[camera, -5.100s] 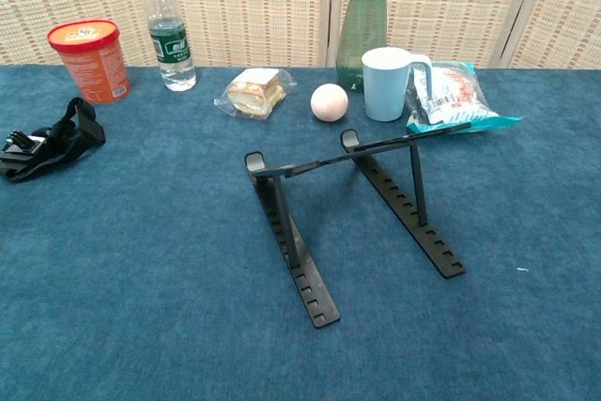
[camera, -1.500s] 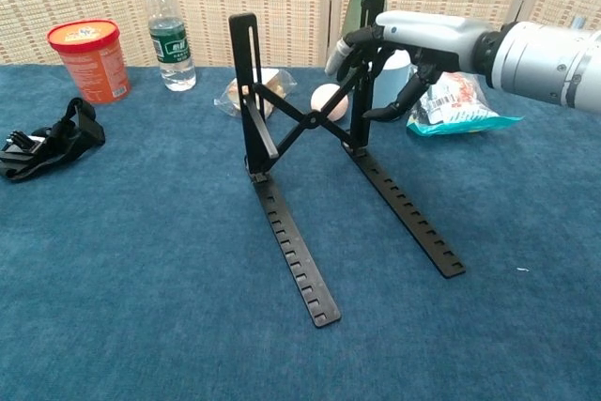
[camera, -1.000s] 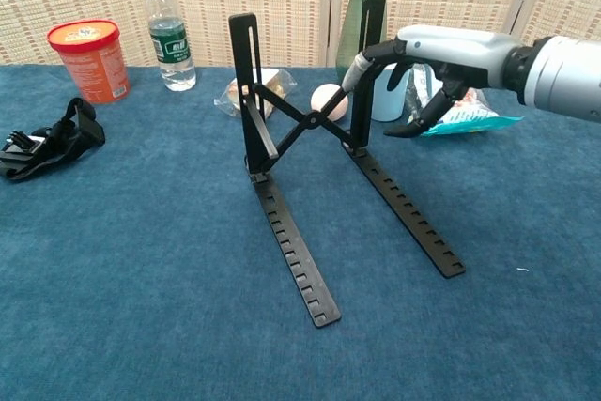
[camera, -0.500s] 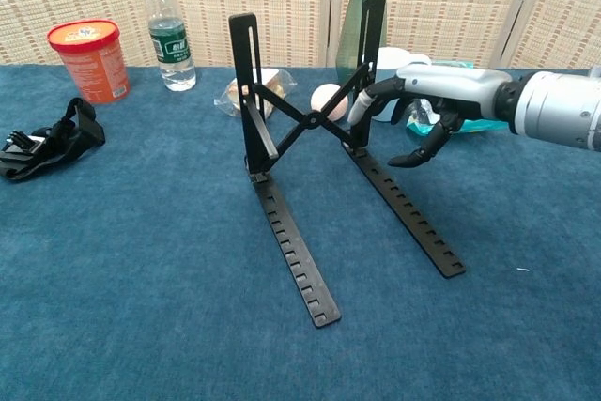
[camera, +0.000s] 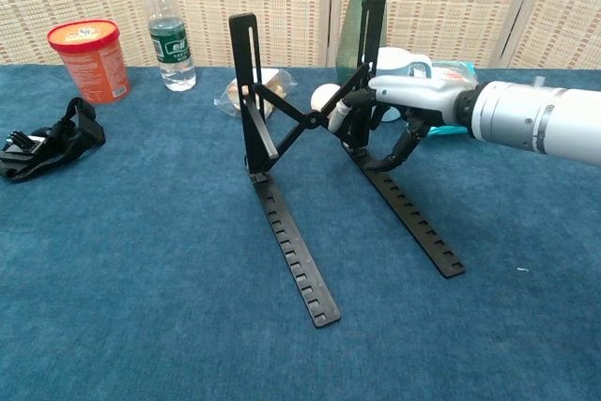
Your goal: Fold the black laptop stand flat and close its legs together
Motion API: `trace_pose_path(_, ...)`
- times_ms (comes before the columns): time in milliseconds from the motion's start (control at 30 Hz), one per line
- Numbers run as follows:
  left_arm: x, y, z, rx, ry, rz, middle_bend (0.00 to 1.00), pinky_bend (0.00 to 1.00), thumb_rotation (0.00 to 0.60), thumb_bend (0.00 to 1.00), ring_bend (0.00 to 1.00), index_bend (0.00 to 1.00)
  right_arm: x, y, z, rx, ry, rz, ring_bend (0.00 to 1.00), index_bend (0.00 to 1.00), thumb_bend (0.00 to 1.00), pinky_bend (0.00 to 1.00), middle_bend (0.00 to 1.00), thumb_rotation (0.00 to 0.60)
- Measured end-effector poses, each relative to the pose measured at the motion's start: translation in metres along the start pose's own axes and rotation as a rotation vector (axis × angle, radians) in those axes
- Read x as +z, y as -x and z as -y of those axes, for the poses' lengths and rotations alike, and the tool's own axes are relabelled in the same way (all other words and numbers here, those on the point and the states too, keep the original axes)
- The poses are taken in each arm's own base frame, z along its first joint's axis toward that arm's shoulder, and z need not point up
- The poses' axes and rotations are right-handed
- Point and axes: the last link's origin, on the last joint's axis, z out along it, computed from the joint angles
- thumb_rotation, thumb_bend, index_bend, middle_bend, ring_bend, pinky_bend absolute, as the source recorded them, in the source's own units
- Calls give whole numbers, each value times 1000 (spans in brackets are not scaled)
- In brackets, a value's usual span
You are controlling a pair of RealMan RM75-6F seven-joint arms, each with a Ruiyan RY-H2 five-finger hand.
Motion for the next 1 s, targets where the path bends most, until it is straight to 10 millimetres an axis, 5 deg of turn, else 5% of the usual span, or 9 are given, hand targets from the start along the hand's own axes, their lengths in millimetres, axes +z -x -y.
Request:
trace_pose_path(767, 1, 0, -1, -1, 4, -4, 0, 0, 600, 151, 0, 18, 6, -1, -7, -23, 30, -9, 171, 293, 186, 266, 305, 600)
trace_pose_path(1000, -2, -2, 1, 3, -1, -6, 0, 0, 600, 151, 0, 18, -8, -5, -2, -12, -1, -17, 171, 293, 186, 265, 305, 600)
